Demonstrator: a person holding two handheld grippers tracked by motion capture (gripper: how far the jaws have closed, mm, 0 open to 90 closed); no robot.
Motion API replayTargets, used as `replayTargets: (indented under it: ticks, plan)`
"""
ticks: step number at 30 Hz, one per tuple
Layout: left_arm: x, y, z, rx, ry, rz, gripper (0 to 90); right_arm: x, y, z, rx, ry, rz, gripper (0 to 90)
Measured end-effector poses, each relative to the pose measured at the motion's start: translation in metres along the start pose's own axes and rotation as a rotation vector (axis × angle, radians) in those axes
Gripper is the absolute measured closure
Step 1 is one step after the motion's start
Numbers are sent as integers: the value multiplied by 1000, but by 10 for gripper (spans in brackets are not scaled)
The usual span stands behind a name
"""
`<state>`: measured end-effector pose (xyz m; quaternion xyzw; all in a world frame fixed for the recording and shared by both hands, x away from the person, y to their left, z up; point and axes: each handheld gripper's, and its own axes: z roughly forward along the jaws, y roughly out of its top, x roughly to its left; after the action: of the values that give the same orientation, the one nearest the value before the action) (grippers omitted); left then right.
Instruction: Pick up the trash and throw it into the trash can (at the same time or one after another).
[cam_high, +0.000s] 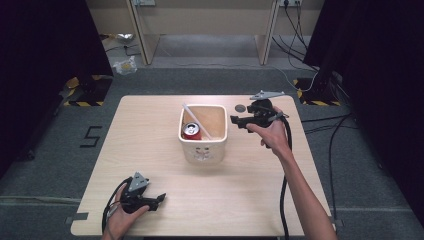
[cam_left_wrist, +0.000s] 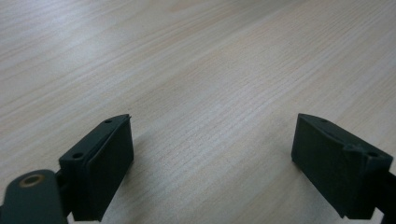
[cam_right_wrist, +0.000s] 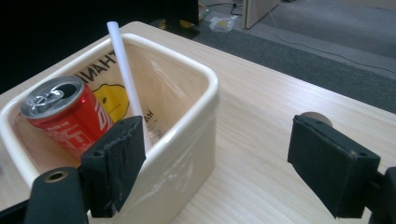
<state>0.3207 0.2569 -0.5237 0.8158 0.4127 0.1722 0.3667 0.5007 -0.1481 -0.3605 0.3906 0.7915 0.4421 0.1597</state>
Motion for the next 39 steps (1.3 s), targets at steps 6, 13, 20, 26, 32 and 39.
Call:
replayTargets:
  ticks: [6, 13, 20, 26, 32, 39]
  plan:
    - [0, 0, 0, 1, 0, 1, 121, -8, -8, -6, 5, -25, 10, 180]
    - [0, 0, 0, 1, 0, 1, 121, -13, -17, -14, 15, -60, 5, 174]
    - [0, 0, 0, 1, 0, 1, 121, -16, -29, -20, 32, -89, -10, 174]
    - [0, 0, 0, 1, 0, 2, 121, -18, -39, -24, 44, -110, -23, 173]
    - [0, 0, 0, -1, 1, 1, 121, -21, -50, -27, 49, -116, -17, 173]
    - [0, 0, 0, -2, 0, -1, 121, -22, -62, -28, 61, -125, -24, 173]
